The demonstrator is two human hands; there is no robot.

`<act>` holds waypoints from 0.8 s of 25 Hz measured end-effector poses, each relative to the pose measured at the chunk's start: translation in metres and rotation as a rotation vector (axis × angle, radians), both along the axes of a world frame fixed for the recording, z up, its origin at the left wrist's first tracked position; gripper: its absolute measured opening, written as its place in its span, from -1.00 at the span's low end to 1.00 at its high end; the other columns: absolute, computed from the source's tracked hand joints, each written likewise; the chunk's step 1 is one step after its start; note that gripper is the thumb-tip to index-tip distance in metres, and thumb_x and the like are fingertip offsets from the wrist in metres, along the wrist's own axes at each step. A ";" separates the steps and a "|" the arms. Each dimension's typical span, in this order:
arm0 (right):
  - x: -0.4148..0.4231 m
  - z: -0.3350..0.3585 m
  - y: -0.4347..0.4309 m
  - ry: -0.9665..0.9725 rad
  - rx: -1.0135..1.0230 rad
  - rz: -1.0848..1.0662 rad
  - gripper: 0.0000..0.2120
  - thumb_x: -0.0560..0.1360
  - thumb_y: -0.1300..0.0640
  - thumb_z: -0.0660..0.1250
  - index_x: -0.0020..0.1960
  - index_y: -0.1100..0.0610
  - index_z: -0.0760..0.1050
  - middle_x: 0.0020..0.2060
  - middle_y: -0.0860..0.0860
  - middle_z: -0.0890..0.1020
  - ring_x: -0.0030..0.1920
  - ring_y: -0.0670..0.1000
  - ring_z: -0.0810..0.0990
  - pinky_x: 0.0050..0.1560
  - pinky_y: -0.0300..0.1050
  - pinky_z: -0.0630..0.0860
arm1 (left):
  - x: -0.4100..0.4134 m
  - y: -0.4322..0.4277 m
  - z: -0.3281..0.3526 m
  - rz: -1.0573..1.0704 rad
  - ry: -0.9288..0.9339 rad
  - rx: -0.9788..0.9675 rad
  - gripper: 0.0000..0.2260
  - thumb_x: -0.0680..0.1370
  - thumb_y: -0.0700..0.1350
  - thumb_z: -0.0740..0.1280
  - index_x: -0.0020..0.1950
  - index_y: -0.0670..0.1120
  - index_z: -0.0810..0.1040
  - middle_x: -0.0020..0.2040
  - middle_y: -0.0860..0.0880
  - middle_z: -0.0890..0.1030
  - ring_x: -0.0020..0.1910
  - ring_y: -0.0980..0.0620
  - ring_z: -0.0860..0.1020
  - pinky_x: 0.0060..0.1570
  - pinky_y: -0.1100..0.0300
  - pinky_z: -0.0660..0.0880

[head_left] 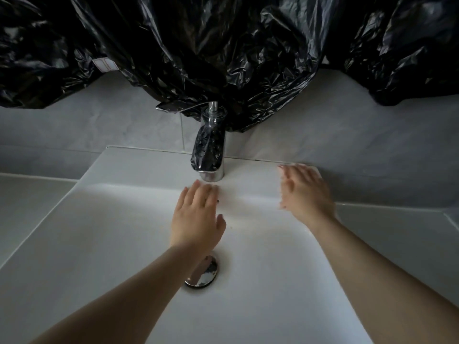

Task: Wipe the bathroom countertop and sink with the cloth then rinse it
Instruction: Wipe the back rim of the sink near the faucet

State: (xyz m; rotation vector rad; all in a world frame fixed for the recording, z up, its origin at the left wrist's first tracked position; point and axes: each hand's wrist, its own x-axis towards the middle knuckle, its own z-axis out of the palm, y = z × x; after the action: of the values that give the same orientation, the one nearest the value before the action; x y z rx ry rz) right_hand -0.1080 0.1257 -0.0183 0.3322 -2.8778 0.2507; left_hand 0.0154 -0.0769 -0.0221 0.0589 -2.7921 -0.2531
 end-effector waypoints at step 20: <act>-0.019 0.018 0.030 -0.405 -0.670 -0.189 -0.64 0.62 -0.08 -0.01 0.38 -0.04 0.25 0.21 0.11 0.52 -0.32 0.06 0.61 -0.57 -0.29 0.42 | -0.067 0.099 0.016 -0.080 -0.225 -0.013 -0.59 0.61 0.15 -0.10 0.47 0.25 0.07 0.51 0.08 0.10 0.50 -0.03 -0.03 0.43 0.01 -0.10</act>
State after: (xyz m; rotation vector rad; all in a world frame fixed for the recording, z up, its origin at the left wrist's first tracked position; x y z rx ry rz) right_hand -0.1274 0.1562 -0.0007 -0.1316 -2.9368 1.3262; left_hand -0.0519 0.0216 -0.0057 -0.0299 -3.0237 -0.2624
